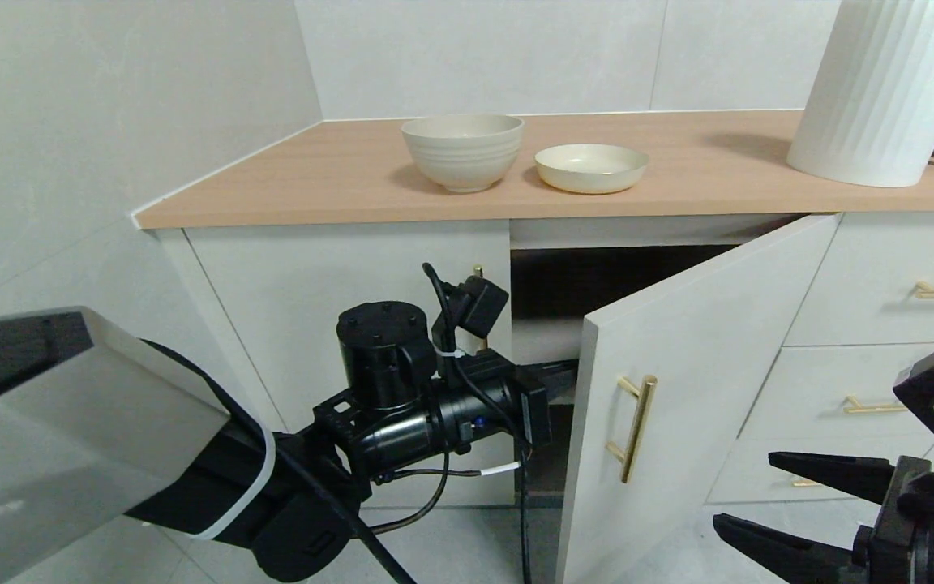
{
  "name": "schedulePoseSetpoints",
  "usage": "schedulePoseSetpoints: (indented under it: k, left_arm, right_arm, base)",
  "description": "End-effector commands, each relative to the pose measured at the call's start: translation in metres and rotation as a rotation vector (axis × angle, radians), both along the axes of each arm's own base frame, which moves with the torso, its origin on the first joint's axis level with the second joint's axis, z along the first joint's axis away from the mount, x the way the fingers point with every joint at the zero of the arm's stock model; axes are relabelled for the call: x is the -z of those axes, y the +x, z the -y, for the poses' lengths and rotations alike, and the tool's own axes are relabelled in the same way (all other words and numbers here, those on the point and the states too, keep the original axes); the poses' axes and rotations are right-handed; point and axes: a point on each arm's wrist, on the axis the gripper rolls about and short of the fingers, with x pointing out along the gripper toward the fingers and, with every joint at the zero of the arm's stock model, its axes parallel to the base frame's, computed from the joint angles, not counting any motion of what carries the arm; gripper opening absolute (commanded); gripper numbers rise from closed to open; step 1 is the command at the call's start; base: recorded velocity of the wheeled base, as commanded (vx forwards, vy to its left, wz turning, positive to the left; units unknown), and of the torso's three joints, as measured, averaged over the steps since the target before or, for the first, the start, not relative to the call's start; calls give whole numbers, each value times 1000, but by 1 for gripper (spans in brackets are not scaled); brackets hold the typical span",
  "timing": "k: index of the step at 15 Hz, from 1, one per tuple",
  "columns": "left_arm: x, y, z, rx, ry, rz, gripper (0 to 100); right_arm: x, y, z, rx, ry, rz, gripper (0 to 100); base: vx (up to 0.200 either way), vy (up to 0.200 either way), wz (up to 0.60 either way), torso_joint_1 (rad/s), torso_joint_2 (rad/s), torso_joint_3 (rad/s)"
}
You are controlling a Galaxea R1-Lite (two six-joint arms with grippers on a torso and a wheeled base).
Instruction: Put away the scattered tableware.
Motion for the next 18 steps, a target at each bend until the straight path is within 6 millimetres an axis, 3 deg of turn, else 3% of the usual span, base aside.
schedulePoseSetpoints:
  k: [1, 5, 12, 16, 18]
  left_arm:
    - [1, 1, 1, -2, -3, 2, 0]
    - [2, 9, 11, 3, -18, 16, 0]
    - [13, 5, 28, 40, -12, 6, 0]
    - [15, 6, 28, 31, -17, -13, 0]
    - [15, 7, 30, 25, -32, -1, 0]
  right_arm:
    - [1, 0, 0, 0, -3, -4, 100]
    - [2, 1, -1, 0, -6, -7, 100]
    - [2, 1, -1, 0, -8, -10, 100]
    - [2, 1, -1, 0, -6, -7, 100]
    - [2, 1, -1, 0, -6, -7, 100]
  base:
    - [0, 0, 0, 0, 0, 0]
    - [0, 0, 0, 0, 0, 0]
    - [0, 0, 0, 0, 0, 0]
    - [-200, 0, 0, 5, 4, -1]
    - [0, 0, 0, 0, 0, 0]
